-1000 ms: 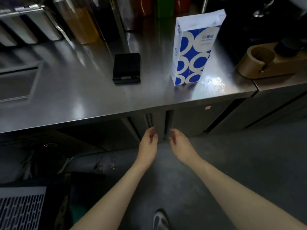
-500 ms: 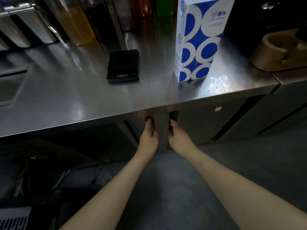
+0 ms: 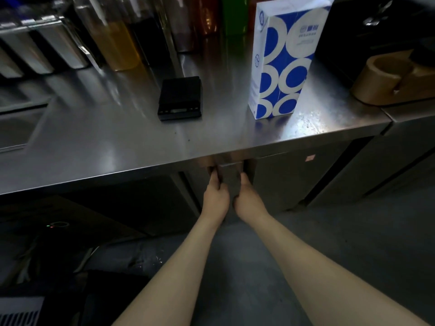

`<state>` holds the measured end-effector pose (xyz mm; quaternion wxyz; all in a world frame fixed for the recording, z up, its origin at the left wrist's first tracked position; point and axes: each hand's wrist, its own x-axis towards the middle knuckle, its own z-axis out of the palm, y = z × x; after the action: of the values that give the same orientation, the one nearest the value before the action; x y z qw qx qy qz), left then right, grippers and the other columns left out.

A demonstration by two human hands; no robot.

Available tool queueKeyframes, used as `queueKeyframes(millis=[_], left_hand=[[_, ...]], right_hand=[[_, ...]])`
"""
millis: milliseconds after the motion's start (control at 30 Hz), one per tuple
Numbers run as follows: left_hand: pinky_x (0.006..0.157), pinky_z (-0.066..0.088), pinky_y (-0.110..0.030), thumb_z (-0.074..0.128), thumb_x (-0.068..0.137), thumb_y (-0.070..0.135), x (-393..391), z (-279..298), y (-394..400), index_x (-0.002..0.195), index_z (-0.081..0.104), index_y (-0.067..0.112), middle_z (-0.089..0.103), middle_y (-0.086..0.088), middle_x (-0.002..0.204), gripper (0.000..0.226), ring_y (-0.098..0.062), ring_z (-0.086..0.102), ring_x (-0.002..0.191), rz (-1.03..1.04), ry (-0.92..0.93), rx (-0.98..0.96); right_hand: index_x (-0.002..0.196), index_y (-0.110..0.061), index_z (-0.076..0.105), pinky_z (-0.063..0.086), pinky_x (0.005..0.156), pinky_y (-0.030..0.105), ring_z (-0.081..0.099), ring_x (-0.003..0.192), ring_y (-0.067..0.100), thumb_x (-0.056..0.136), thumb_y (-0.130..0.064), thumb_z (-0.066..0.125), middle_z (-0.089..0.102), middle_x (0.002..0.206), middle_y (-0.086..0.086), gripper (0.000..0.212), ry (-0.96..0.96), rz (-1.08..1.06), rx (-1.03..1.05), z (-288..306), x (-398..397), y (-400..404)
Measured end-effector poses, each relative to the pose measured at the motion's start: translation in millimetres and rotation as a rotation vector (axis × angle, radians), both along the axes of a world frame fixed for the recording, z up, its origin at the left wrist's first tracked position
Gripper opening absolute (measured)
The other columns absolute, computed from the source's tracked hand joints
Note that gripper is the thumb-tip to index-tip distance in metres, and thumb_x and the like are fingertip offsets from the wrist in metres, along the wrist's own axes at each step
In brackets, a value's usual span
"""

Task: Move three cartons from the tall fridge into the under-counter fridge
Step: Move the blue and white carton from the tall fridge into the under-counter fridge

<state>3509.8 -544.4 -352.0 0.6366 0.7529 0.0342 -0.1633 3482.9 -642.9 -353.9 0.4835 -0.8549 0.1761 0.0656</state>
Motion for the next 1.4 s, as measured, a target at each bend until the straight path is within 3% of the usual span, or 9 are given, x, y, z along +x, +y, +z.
queueKeyframes(millis=[133, 200, 333, 433, 633, 767, 1133, 1267, 1400], left_hand=[[0.097, 0.043, -0.017, 0.045, 0.104, 0.029, -30, -9, 6, 0.16, 0.032, 0.034, 0.06, 0.007, 0.14, 0.058, 0.001, 0.061, 0.113, -0.052, -0.014, 0.108], [0.099, 0.044, -0.02, 0.041, 0.108, 0.042, -46, -3, 7, 0.156, 0.041, 0.031, 0.062, 0.007, 0.137, 0.049, -0.003, 0.061, 0.117, -0.02, -0.023, 0.125], [0.088, 0.051, -0.027, 0.034, 0.101, 0.069, -68, 14, 7, 0.114, 0.066, 0.033, 0.071, 0.009, 0.106, 0.05, 0.0, 0.067, 0.098, 0.059, -0.016, 0.161], [0.094, 0.054, -0.043, 0.028, 0.096, 0.079, -83, 29, 6, 0.11, 0.065, 0.025, 0.071, -0.002, 0.105, 0.067, -0.02, 0.068, 0.099, -0.036, 0.025, 0.395], [0.06, 0.039, -0.03, 0.025, 0.09, 0.086, -123, 38, -15, 0.078, 0.068, 0.025, 0.066, 0.007, 0.075, 0.075, -0.013, 0.061, 0.071, -0.335, -0.177, 0.787], [0.055, 0.038, -0.03, 0.025, 0.086, 0.089, -155, 34, -53, 0.06, 0.063, 0.021, 0.065, 0.006, 0.064, 0.082, -0.012, 0.061, 0.061, -0.491, -0.22, 0.835], [0.06, 0.044, -0.033, 0.013, 0.083, 0.089, -215, 30, -187, 0.065, 0.065, 0.02, 0.066, 0.002, 0.072, 0.088, -0.017, 0.063, 0.068, -0.807, -0.29, 0.842], [0.084, 0.057, -0.043, 0.017, 0.079, 0.095, -227, 26, -240, 0.074, 0.074, 0.021, 0.074, -0.001, 0.076, 0.093, -0.022, 0.071, 0.078, -0.819, -0.108, 0.711], [0.082, 0.063, -0.046, 0.026, 0.081, 0.093, -232, 27, -289, 0.085, 0.075, 0.02, 0.079, 0.0, 0.083, 0.088, -0.02, 0.076, 0.077, -0.83, 0.089, 0.572]], right_hand=[[0.158, -0.018, 0.019, 0.052, 0.096, 0.045, 0.063, 0.116, 0.036, 0.098, -0.023, 0.053, 0.056, 0.14, 0.016, 0.069, 0.067, 0.049, -0.075, -8, -31, -4], [0.156, -0.02, 0.024, 0.051, 0.099, 0.047, 0.062, 0.12, 0.031, 0.101, -0.028, 0.054, 0.054, 0.145, 0.011, 0.063, 0.054, 0.056, -0.069, -7, -45, -8], [0.152, -0.029, 0.031, 0.049, 0.104, 0.048, 0.059, 0.127, 0.024, 0.1, -0.035, 0.058, 0.055, 0.146, 0.003, 0.059, -0.005, 0.036, 0.051, -3, -76, -13], [0.153, -0.031, 0.03, 0.047, 0.107, 0.046, 0.055, 0.131, 0.02, 0.095, -0.051, 0.059, 0.053, 0.148, -0.002, 0.067, -0.03, -0.013, 0.076, -2, -107, -18], [0.131, -0.051, 0.04, 0.056, 0.09, 0.042, 0.064, 0.104, 0.001, 0.067, -0.093, 0.056, 0.063, 0.117, -0.021, 0.078, -0.042, -0.195, 0.135, 0, -175, -36], [0.142, -0.036, 0.038, 0.056, 0.093, 0.044, 0.061, 0.114, 0.007, 0.072, -0.084, 0.061, 0.059, 0.13, -0.014, 0.087, -0.021, -0.254, 0.134, -6, -217, -72], [0.138, -0.033, 0.041, 0.057, 0.088, 0.039, 0.061, 0.104, 0.003, 0.069, -0.072, 0.075, 0.052, 0.122, -0.014, 0.086, 0.028, -0.412, 0.144, 7, -300, -194], [0.137, -0.025, 0.042, 0.056, 0.09, 0.047, 0.062, 0.11, 0.014, 0.075, -0.057, 0.078, 0.054, 0.123, -0.006, 0.079, -0.017, -0.52, 0.132, 13, -315, -233], [0.14, -0.023, 0.04, 0.054, 0.096, 0.046, 0.06, 0.117, 0.016, 0.086, -0.045, 0.075, 0.056, 0.132, -0.002, 0.068, -0.059, -0.545, 0.106, 19, -320, -273]])
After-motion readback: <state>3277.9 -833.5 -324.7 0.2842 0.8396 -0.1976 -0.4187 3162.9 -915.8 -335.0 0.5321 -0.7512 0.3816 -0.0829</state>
